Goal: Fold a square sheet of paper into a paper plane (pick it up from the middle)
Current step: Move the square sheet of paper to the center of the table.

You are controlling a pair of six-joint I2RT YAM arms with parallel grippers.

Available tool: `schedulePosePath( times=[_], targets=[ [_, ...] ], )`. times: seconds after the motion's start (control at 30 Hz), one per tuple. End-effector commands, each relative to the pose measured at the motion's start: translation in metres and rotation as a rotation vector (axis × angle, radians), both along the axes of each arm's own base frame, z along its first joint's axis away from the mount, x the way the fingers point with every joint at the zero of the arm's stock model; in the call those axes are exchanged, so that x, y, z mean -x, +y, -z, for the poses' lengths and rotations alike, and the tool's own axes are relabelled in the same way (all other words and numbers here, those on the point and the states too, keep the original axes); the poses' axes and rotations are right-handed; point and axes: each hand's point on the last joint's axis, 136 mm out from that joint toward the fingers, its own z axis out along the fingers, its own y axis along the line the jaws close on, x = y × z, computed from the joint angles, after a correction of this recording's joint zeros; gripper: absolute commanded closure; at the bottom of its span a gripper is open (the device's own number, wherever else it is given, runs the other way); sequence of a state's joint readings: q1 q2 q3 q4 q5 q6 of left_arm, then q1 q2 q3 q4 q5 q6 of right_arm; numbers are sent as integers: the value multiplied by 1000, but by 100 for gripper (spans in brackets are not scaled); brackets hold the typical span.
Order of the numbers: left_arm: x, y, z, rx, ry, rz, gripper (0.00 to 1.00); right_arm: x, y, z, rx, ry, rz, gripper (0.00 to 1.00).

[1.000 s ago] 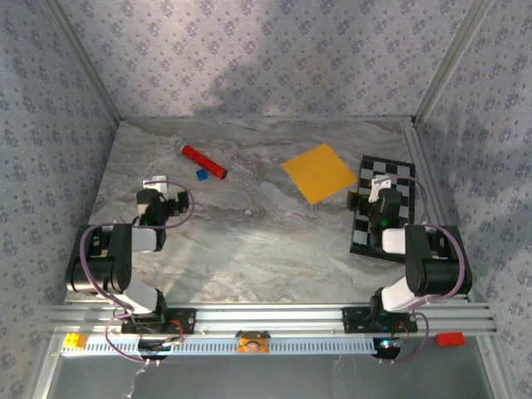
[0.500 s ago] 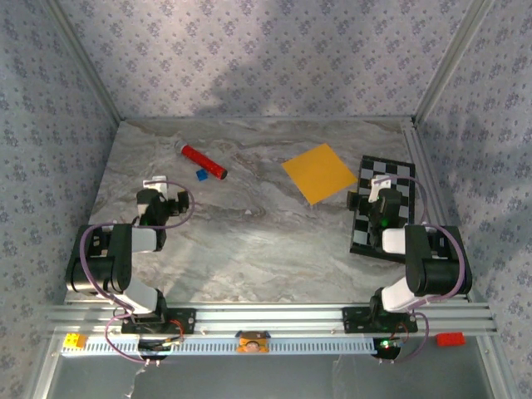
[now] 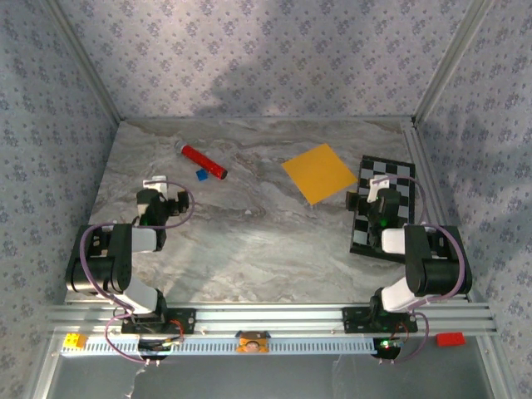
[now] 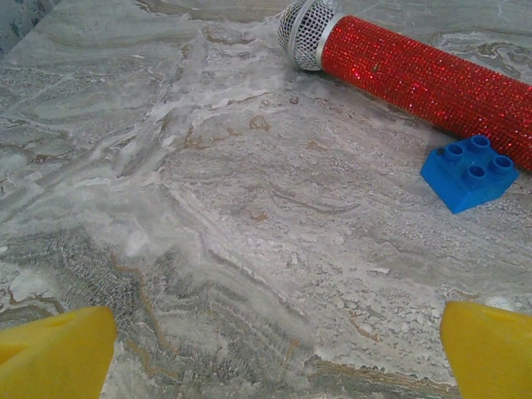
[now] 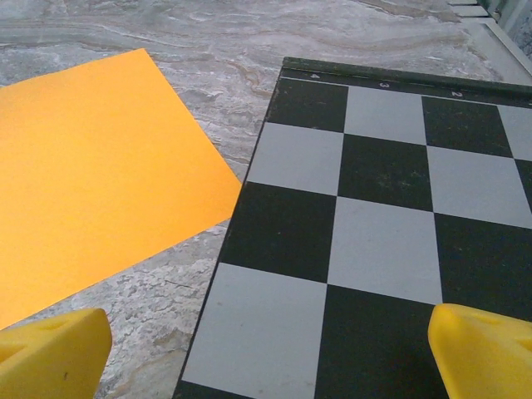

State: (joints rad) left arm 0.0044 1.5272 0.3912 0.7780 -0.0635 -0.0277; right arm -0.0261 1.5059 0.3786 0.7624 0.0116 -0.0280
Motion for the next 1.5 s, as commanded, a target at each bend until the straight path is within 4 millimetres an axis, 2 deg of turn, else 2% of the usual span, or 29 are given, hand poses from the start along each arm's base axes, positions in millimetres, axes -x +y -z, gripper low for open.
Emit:
schedulePosePath(
  times=[0.0, 0.17, 0.27, 0.43, 0.47, 0.57, 0.7, 0.83, 0.93, 0.97, 1.07, 1.47],
  targets=[
    [-3, -5, -19, -17, -87, 29, 0, -5, 7, -13, 16, -41, -53, 1],
    [3, -1, -41, -8, -96, 2, 0, -10, 12, -27, 5, 34, -81, 0],
    [6, 1, -52, 23, -39, -18, 0, -11, 17, -44, 6, 47, -99, 0],
    [16, 11, -84, 124, -81, -120, 0, -15, 15, -76, -161, 154, 10, 0],
    [19, 15, -91, 156, -88, -159, 0, -15, 21, -78, -230, 184, 7, 0],
    [25, 17, -104, 265, -81, -203, 0, -21, 62, -80, -511, 270, -175, 0],
    [30, 6, -104, 391, -46, -183, 0, -36, 104, -69, -656, 399, -268, 0],
    [34, -7, -102, 482, -9, -141, 0, -49, 127, -49, -634, 501, -244, 1],
    [36, -21, -102, 528, 22, -75, 0, -55, 136, -33, -595, 563, -208, 1],
    [37, -25, -101, 540, 39, -62, 0, -64, 140, -39, -592, 556, -209, 1],
    [40, -32, -98, 559, 85, -34, 0, -71, 147, -28, -579, 598, -191, 1],
    [49, -42, -102, 579, 113, 17, 0, -84, 164, 4, -489, 725, -162, 1]
  ],
)
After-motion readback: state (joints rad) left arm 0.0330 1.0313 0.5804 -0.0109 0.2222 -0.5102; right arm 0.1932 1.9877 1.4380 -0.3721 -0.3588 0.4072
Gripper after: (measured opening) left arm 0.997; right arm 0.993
